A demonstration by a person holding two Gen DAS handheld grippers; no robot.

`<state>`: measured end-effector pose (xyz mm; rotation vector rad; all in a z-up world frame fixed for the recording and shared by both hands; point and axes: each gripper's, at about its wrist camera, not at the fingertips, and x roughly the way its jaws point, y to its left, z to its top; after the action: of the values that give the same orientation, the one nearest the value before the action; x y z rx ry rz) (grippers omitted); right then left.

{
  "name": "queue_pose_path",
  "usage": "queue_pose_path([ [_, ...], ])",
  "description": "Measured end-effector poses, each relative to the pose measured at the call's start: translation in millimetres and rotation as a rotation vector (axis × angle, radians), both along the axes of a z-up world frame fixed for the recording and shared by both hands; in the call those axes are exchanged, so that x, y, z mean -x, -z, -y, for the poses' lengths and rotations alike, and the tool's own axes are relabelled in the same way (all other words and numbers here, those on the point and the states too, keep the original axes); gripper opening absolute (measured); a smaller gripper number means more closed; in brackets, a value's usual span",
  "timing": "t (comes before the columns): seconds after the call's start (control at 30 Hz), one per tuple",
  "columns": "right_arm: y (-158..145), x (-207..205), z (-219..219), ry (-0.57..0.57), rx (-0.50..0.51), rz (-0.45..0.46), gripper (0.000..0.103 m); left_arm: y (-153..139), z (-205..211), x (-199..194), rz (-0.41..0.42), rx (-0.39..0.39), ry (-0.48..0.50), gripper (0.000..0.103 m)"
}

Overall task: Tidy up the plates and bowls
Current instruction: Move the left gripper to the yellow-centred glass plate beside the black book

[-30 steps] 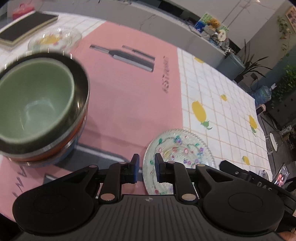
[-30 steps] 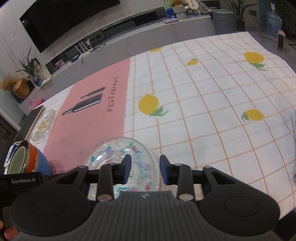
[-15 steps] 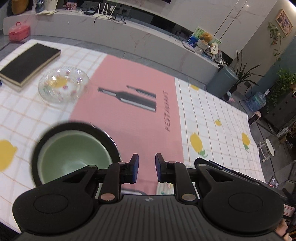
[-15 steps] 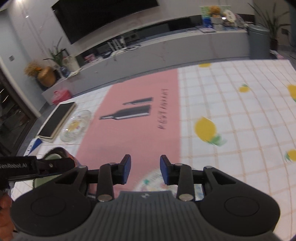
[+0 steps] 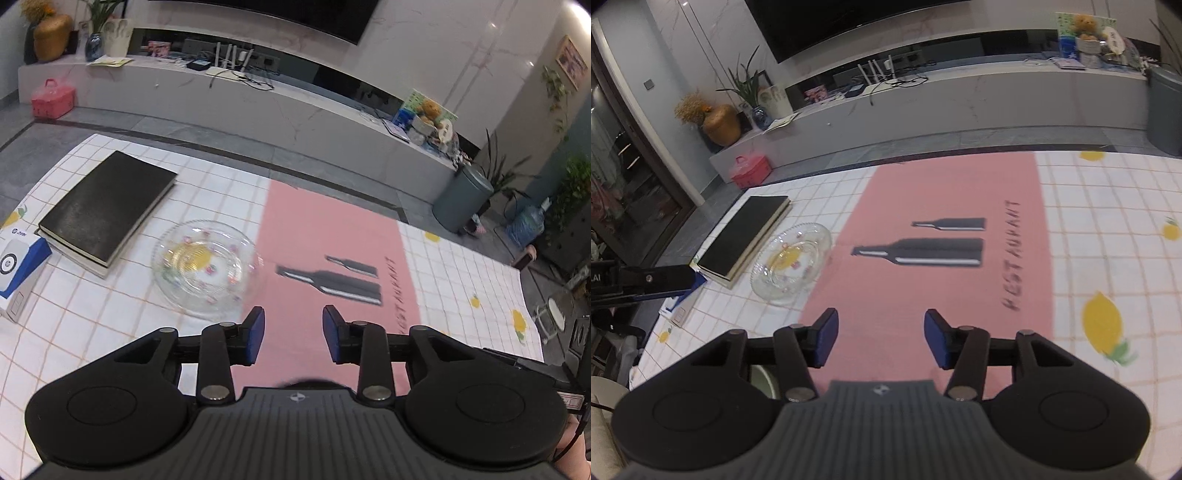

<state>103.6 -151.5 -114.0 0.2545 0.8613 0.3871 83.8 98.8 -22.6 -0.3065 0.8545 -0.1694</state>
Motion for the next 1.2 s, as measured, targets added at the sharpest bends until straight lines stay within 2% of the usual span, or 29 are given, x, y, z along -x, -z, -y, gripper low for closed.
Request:
queue_pose_path([
  [0.2,16.0,-33.6,-23.2,-0.030,-0.009,-0.026,0.051,23.0,-37.2,-26.2,-0.006,0.024,-0.030,0.043],
  [0.53,54.1,-101.3,-56.6,-0.071,-0.044,-0.097,0.051,71.0,-85.2,-68.8,-0.012,0.138,-0.103,0.043],
  [0.63,66.5,-121.2,-61.2,-0.058,-0.072,-0.116,0.049,81.9,-90.7,-81.1,-0.005,0.157,-0.119,0.043],
  [0.73,77.6,-136.9,-68.0,-0.067,-0.100,-0.151,0.042,94.7,-95.4,-91.9,-0.017,0.155,-0.140,0.043],
  [1.0,101.1,-163.9,-87.8,-0.124,-0.207,-0.240,0.041,116.5,-119.4,-93.5,-0.029,0.177,-0.214,0.043],
  [1.1,108.8,-169.3,-90.5,-0.114,-0.253,-0.273,0.033,123.0,-125.6,-92.1,-0.037,0.190,-0.223,0.043],
  [1.2,111.6,-172.5,-92.1,-0.111,-0.280,-0.286,0.032,131.0,-129.1,-92.0,-0.048,0.213,-0.234,0.043],
])
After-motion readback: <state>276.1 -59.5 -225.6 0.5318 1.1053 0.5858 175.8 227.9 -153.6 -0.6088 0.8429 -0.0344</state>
